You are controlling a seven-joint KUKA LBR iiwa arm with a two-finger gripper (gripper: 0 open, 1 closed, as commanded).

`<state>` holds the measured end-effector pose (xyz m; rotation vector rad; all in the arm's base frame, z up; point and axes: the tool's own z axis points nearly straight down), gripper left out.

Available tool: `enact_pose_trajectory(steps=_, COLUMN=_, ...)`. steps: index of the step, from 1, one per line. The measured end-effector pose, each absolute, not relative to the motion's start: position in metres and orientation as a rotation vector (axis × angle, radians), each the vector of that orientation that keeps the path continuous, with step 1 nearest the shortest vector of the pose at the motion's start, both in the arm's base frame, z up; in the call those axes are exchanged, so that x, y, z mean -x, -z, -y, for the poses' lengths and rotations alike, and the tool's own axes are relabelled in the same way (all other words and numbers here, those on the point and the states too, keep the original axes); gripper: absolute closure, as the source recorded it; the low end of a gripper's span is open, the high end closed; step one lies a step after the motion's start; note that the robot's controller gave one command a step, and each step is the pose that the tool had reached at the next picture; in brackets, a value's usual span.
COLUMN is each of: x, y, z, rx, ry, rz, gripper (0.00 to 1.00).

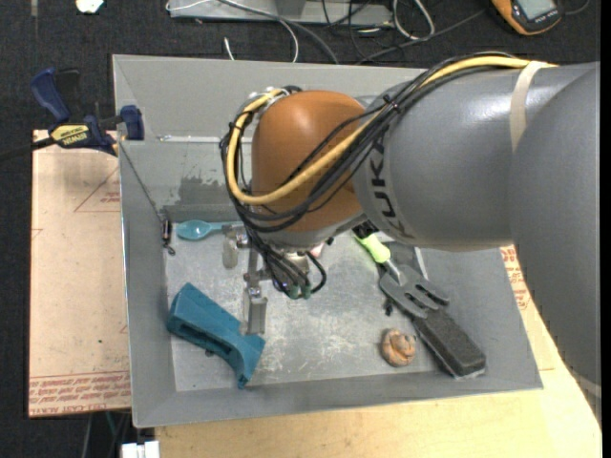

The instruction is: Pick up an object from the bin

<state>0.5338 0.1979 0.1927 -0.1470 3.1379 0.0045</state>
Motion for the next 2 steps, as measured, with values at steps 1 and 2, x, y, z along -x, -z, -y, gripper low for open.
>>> enact_pose_trajectory(steps=1, x=-0.573, y=-0.186, z=-0.225, rx=0.199, ry=-0.008, rz=-3.132, gripper=0.0)
enact_pose_trajectory(steps=2, x=-0.528, y=-0.112, z=-0.218, rx=-0.002, ry=-0.004, rz=-3.146, gripper=0.0)
